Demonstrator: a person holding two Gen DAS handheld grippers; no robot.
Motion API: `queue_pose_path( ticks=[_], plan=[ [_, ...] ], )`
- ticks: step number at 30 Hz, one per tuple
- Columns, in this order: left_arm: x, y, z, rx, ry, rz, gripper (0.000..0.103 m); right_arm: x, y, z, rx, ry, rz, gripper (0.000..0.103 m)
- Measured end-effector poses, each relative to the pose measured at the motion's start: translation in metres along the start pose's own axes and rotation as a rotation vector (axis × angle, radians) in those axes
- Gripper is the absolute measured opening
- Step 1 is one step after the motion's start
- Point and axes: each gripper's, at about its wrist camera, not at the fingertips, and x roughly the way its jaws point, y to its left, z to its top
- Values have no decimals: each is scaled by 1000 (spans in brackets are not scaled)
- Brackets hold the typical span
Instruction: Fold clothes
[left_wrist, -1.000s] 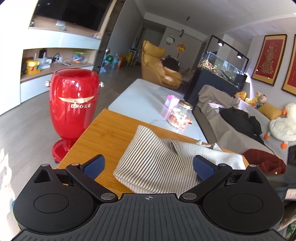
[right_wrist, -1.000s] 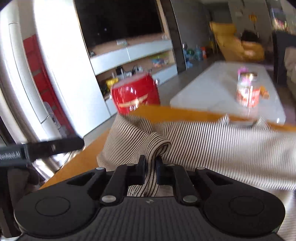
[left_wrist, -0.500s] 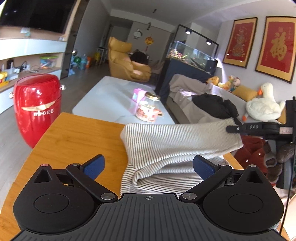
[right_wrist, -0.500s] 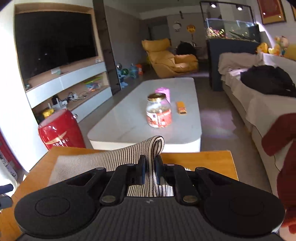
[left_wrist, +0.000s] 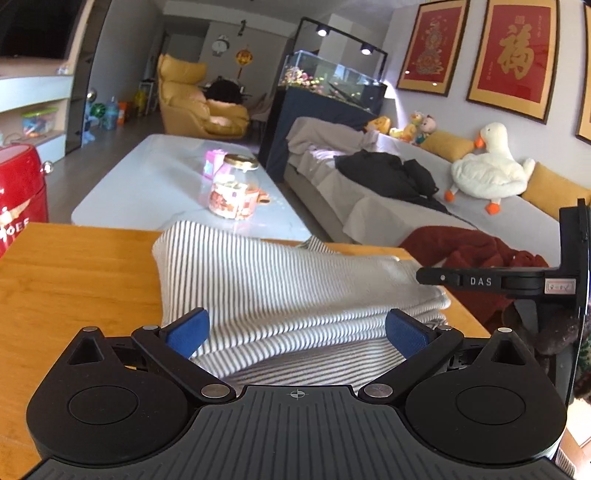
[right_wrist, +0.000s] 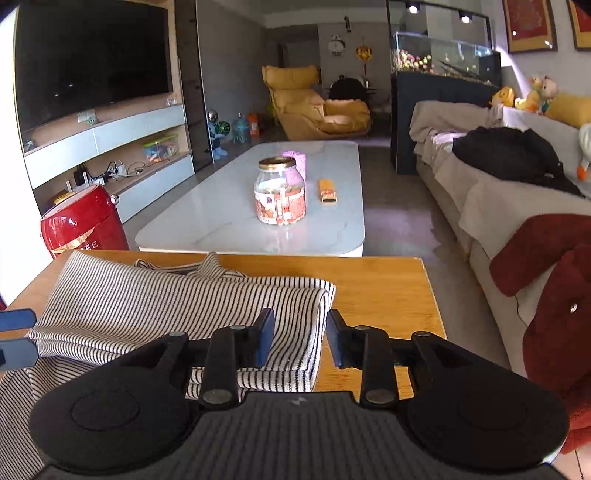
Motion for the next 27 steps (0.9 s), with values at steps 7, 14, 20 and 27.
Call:
queue_pose_path(
  ticks=[7, 14, 20, 27],
  plan=[
    [50, 22, -5, -32, 97, 50, 103, -12, 4, -1, 38, 11, 57, 49],
    [-16, 8, -16, 99, 91, 109, 103, -85, 12, -33, -90, 14, 67, 64],
    [-104, -12, -59, 204, 134, 77, 103, -171, 49, -97, -373, 74, 134, 68],
    [-177, -32, -99, 326, 167, 65, 103, -224, 59, -149, -475, 115, 123, 74]
  ],
)
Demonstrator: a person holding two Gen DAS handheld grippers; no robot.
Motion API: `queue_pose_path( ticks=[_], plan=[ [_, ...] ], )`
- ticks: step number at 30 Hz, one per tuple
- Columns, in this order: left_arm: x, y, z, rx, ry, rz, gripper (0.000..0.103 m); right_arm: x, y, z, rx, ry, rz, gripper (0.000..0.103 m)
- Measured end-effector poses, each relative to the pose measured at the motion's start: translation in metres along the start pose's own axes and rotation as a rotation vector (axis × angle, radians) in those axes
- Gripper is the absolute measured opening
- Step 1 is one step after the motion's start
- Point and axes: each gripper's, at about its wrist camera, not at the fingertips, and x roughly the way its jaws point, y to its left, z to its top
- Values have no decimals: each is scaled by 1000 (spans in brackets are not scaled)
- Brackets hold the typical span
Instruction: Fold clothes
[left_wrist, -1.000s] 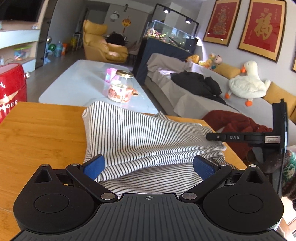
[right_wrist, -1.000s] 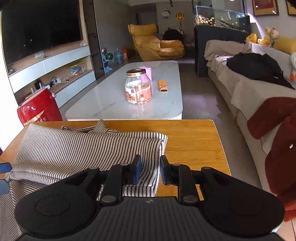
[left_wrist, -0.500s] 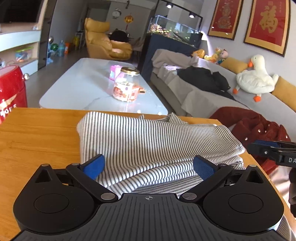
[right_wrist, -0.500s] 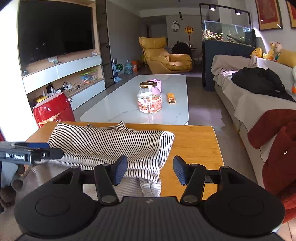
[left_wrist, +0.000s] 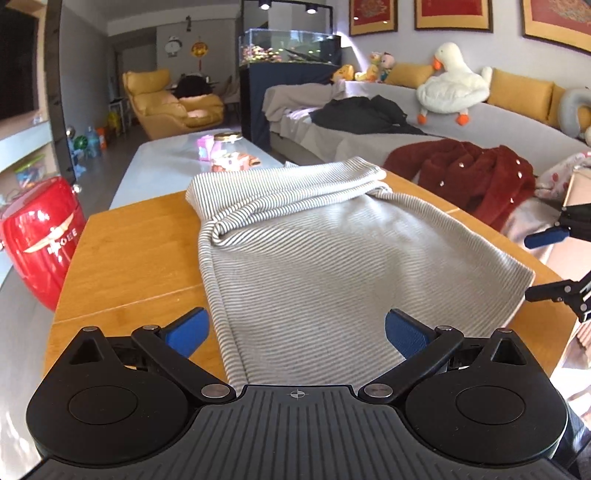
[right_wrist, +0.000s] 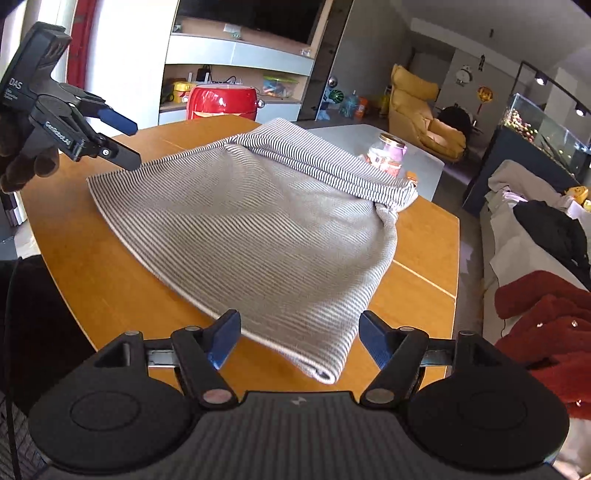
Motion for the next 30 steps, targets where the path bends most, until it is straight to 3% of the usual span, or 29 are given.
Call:
queue_pose_path(
  ticks=[4, 7, 11, 13, 16, 19, 20, 23, 28, 30],
  plan=[
    [-4, -8, -11, 12, 53, -13, 103, 14, 8, -10, -34, -9, -104, 74],
    [-8, -17, -15, 64, 61, -28, 103, 21, -5, 6, 56, -63, -204, 73],
    [-5, -19, -22, 104, 69, -3, 103, 22, -34, 21, 242, -99, -191, 73],
    [-1, -14, -26, 104, 83, 41, 103, 25, -37, 18, 265, -86, -184, 73],
    [5, 0, -32, 81, 102, 167, 103, 33, -31, 5, 226, -34, -200, 73],
    [5, 29, -33, -16, 108, 318, 103, 37, -30, -13, 198, 23, -270, 73],
    [2, 41, -34, -59, 109, 336, 103, 35, -33, -17, 209, 24, -271, 74],
    [-13, 70, -35, -216, 110, 256, 103, 31, -36, -20, 244, 25, -238, 74],
    [-23, 62, -43, -138, 112, 315, 103, 29, -17, -13, 170, 21, -238, 74],
    [-30, 61, -45, -143, 112, 305, 103, 28, -13, -10, 161, 19, -230, 74]
  ],
)
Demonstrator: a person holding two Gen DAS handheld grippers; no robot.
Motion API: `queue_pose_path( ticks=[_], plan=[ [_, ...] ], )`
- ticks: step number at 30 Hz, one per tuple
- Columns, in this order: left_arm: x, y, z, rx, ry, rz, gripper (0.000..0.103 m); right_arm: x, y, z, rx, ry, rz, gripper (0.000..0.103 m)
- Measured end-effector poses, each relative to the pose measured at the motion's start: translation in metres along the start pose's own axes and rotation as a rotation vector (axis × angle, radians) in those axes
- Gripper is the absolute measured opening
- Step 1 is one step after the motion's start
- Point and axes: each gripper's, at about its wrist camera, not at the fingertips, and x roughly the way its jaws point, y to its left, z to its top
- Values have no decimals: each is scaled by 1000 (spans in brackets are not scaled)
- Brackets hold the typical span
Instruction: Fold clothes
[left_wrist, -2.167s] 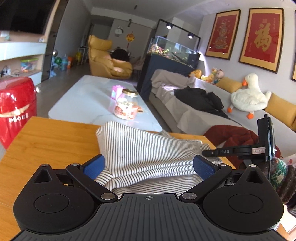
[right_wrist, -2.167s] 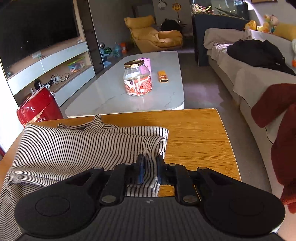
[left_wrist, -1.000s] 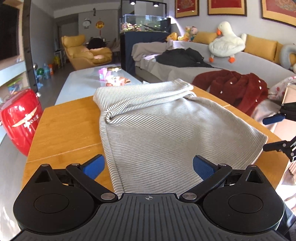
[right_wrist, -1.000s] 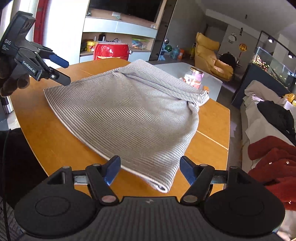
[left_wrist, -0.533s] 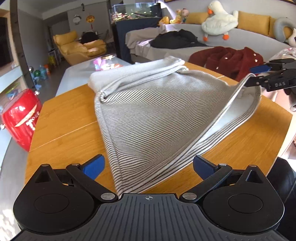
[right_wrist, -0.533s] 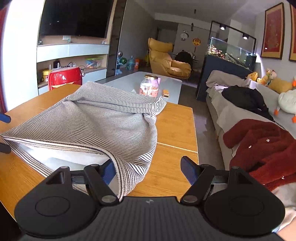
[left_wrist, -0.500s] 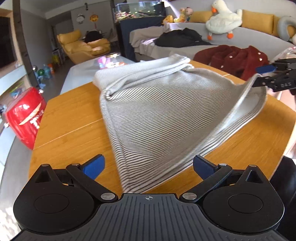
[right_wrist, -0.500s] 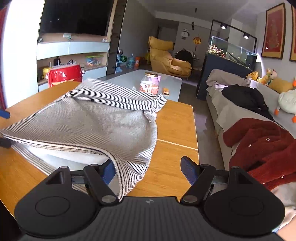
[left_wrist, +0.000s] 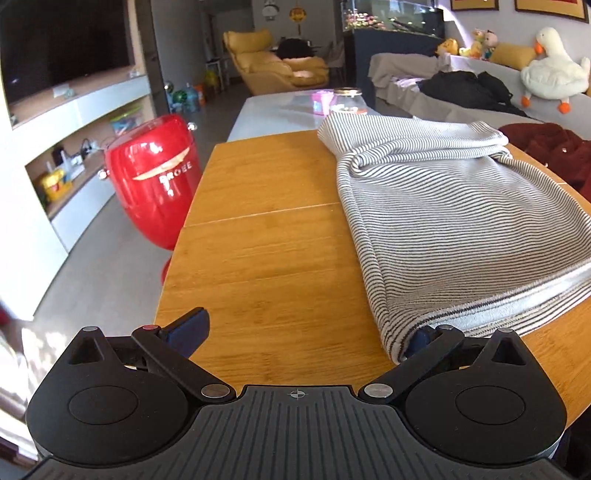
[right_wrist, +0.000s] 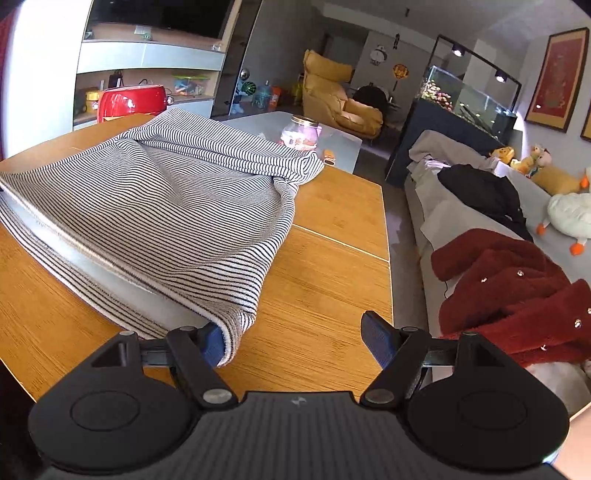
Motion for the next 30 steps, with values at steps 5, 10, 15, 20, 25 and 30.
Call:
queue_pose_path(
  ticks=[5, 10, 15, 20, 25, 30],
  plan=[
    [-20, 4, -4, -15, 5, -49, 103, -5, 6, -1, 6, -9, 30, 75],
    [-44, 6, -6, -15, -4, -103, 103, -16, 3, -4, 48, -18, 83, 81],
    [-74, 6, 8, -58, -79, -227, 103, -43, -3, 1, 77, -69, 138, 87],
    [-65, -11, 48, -93, -163, -323, 103, -54, -19, 26, 157, -142, 228, 94],
    [-17, -48, 91, -78, -190, -362, 103, -43, -34, 66, 226, -214, 301, 99],
    [56, -74, 124, -109, -170, -341, 103, -7, -38, 102, 266, -242, 299, 98]
  ],
)
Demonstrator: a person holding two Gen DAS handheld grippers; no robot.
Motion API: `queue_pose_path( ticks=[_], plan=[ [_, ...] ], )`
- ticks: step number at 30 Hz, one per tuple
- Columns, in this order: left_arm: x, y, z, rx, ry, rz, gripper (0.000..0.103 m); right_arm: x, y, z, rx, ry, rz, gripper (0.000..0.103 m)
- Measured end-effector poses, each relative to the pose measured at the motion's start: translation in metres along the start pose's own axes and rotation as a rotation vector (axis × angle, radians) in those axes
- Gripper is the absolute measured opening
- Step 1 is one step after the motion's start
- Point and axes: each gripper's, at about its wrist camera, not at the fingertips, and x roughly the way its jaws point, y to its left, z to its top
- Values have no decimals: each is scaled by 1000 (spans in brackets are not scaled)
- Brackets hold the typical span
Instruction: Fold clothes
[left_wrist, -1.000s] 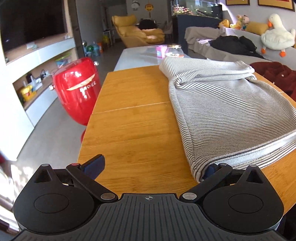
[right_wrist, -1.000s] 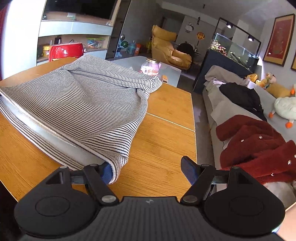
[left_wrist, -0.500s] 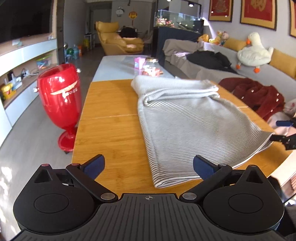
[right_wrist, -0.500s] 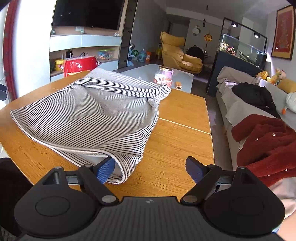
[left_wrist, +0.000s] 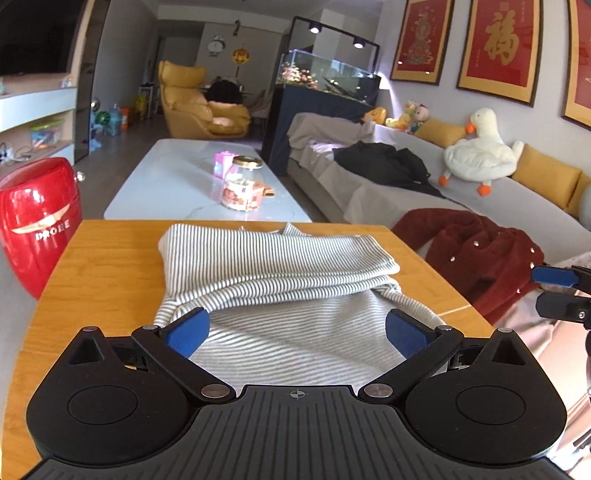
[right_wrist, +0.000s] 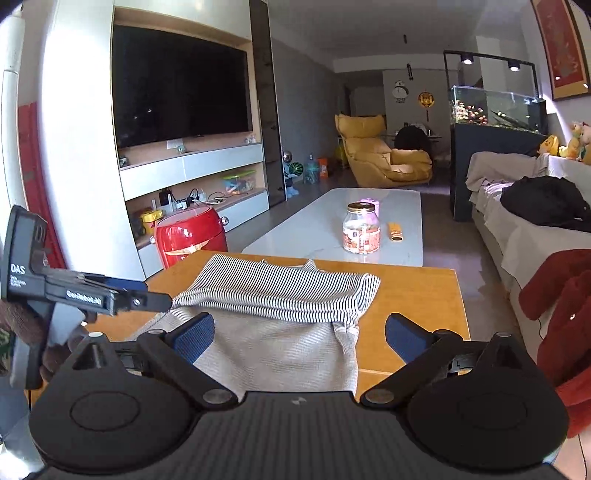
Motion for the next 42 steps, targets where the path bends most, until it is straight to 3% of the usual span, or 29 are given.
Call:
queue_pose_path(
  ticks=[1, 3, 5, 9, 19, 25, 29, 34, 37, 38, 39, 42],
  plan=[
    [16, 2, 2, -5, 3, 6, 103, 12, 0, 2, 4, 5, -10, 96],
    [44, 9, 2, -31, 30, 23, 103, 37, -1, 7, 15, 19, -27, 76],
    [65, 18, -1, -62, 71, 29, 103, 57, -3, 7, 43, 56, -23, 65],
    [85, 33, -10, -79, 132, 13, 103, 88, -3, 8, 53, 102, -15, 65],
    [86, 36, -17, -61, 118, 2, 103, 165, 6, 48, 7, 162, 3, 62],
    [70, 40, -26, -133, 90, -21, 103, 244, 0, 82, 22, 215, -33, 57],
    [62, 47, -30, -185, 72, -49, 103, 302, -4, 77, 45, 286, -25, 52],
    [62, 52, -31, -216, 62, -73, 103, 343, 5, 52, 7, 334, -11, 48],
    [62, 54, -31, -230, 55, -78, 103, 339, 8, 49, -2, 330, 5, 32],
    [62, 54, -31, -235, 53, -80, 103, 333, 8, 51, 1, 328, 11, 16],
    [62, 55, -31, -238, 51, -81, 103, 328, 9, 52, 4, 325, 17, 6],
    [59, 58, -31, -244, 44, -83, 103, 298, 9, 63, 29, 290, 55, 6]
  ],
)
